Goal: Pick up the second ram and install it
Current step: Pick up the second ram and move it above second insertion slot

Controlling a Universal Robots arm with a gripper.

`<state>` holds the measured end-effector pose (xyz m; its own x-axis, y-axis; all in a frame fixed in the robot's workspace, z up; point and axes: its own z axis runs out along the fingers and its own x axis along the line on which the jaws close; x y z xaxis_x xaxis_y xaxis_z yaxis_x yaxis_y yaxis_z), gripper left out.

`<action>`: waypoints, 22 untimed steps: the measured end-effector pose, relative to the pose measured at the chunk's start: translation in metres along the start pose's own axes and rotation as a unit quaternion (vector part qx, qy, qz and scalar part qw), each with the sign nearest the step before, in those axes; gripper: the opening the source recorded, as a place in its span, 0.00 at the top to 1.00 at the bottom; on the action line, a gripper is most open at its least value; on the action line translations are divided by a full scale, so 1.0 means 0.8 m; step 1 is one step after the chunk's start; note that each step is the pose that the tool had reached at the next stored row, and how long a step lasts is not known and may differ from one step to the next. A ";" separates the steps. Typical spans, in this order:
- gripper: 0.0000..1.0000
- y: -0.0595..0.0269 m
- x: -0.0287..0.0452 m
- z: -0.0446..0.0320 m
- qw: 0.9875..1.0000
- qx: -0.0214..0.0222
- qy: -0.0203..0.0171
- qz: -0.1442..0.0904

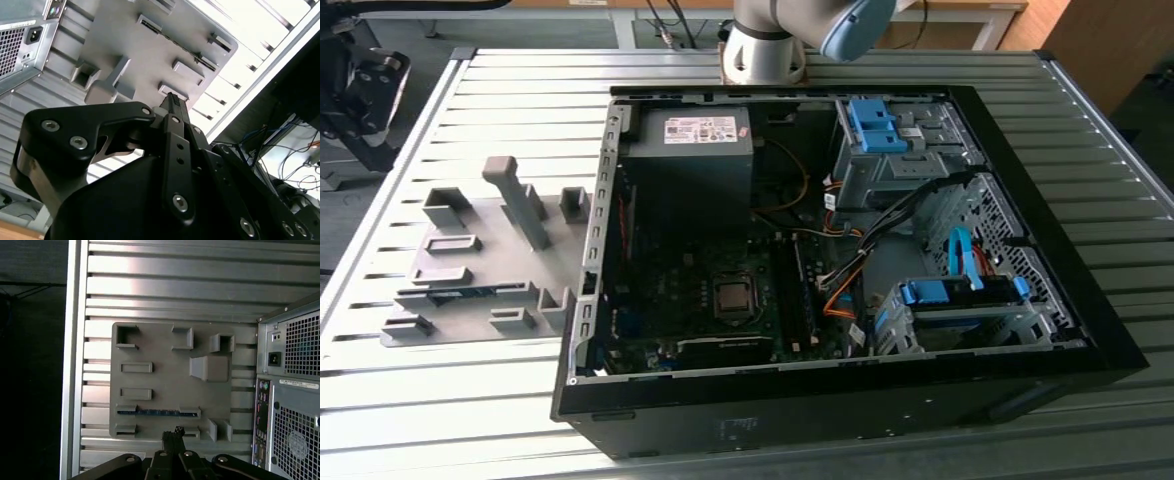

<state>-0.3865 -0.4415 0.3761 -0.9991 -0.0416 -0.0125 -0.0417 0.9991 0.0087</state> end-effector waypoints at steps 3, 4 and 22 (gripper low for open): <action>0.89 0.000 0.0000 0.0002 1.000 0.000 0.000 -0.027; 0.89 0.000 0.0000 0.0003 0.999 0.000 0.000 -0.036; 0.89 0.000 0.0004 0.0008 0.989 -0.002 0.001 -0.146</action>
<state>-0.3868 -0.4415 0.3754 -0.9448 -0.3275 -0.0126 -0.3277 0.9448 0.0087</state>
